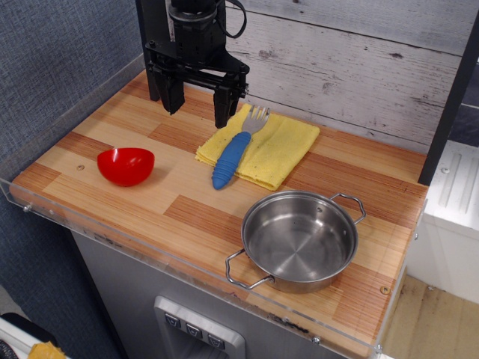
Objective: Hold the red tomato from left side of the table and put it on the steel pan, which is right side of the table.
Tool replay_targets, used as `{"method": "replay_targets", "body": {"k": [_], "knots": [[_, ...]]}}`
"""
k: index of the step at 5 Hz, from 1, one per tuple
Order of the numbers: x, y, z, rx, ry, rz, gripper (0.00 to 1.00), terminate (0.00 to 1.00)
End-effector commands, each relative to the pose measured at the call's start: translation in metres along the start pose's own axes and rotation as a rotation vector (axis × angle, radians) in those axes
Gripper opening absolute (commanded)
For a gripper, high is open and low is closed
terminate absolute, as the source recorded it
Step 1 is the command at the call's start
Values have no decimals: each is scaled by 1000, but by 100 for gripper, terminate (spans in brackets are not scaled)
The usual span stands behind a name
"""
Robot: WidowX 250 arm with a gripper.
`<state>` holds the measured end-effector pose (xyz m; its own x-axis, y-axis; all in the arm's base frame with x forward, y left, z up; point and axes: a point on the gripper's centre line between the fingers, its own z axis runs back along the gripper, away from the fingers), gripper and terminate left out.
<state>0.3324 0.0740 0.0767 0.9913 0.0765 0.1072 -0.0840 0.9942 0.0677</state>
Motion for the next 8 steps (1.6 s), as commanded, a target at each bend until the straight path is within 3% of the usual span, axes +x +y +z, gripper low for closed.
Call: {"method": "replay_targets", "body": {"k": [1, 2, 3, 5, 8], "knots": [[0, 0, 0, 0, 0, 0, 100, 0], [-35, 24, 2, -94, -48, -94, 100, 0], [-62, 35, 20, -141, -143, -141, 100, 0], [-71, 34, 23, -212, -219, -209, 100, 0], [-41, 55, -8, -86, -109, -232, 100, 0]]}}
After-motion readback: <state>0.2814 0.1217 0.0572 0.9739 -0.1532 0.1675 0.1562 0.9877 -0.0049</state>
